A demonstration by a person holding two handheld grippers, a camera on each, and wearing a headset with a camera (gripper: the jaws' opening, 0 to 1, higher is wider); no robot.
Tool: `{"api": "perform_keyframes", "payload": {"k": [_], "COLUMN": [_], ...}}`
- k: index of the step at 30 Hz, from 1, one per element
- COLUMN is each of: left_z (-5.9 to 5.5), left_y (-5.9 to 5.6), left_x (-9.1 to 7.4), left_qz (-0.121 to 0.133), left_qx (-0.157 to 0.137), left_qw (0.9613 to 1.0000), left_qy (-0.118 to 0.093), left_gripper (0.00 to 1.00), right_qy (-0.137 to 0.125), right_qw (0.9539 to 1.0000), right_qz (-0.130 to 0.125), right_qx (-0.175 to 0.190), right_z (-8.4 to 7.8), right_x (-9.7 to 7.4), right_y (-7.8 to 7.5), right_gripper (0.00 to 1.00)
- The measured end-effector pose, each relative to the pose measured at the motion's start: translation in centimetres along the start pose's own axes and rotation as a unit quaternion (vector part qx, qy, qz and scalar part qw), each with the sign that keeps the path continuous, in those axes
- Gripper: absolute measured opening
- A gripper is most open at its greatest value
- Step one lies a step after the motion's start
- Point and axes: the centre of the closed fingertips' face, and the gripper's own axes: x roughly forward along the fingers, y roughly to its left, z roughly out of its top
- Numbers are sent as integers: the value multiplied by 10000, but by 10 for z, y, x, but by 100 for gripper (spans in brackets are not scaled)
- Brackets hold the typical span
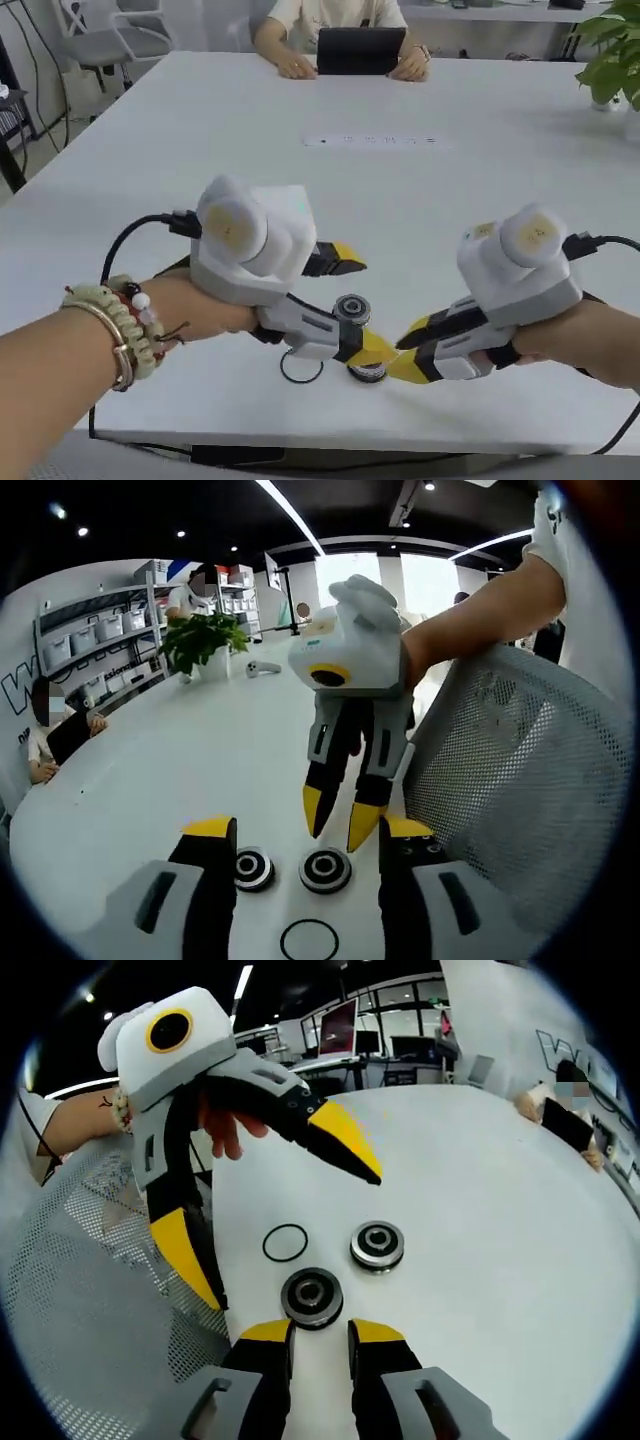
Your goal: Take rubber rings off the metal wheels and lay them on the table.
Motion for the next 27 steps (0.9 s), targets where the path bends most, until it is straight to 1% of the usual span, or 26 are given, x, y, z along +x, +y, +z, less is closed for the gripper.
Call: {"api": "perform_keyframes", "payload": {"k": [2,3,4,7,9,12,15,16,17,18,20,22,23,24,26,27], "left_z": [-6,-11,-13,-20,-23,-28,-34,-38,-40,-43,-47,-48,-46,-47,-47,-48], "left_y": [-7,-11,-12,-15,-13,-10,-8,-7,-7,-5,-6,-7,-6,-7,-6,-4], "left_x": [4,6,7,9,10,11,12,12,12,13,13,14,15,15,15,16], "left_qz": [-86,-189,-194,-254,-216,-141,-105,-110,-110,-69,-64,-81,-73,-96,-54,8], "left_qx": [43,132,144,23,20,-77,-437,-538,-559,-577,-604,-674,-711,-873,-816,-655], "left_qw": [9999,9996,9995,9993,9993,9993,9985,9979,9977,9976,9972,9967,9968,9954,9959,9971], "left_qy": [63,174,206,266,303,350,299,333,363,388,433,455,370,394,376,391], "left_gripper": [45,42,39,35,33,28,21,18,17,16,15,15,16,16,14,12], "right_qy": [72,96,124,148,161,173,163,161,162,170,183,185,182,176,135,84], "right_qw": [9999,9999,9999,9999,9998,9998,9999,9999,9998,9998,9998,9998,9998,9998,9999,9999], "right_qz": [53,63,71,79,75,65,57,63,68,77,99,106,105,101,85,96], "right_qx": [-51,-52,-47,-20,-10,-9,-5,0,0,-8,-14,-27,-31,-34,13,26], "right_z": [-2,-3,-5,-6,-7,-7,-7,-7,-7,-7,-8,-8,-8,-8,-7,-5], "right_x": [2,3,4,4,5,5,5,5,6,6,7,8,8,8,9,9], "right_y": [3,3,3,3,3,3,3,4,4,4,6,6,6,6,6,6], "right_gripper": [19,19,19,19,19,19,19,19,19,19,19,19,19,20,21,22]}}
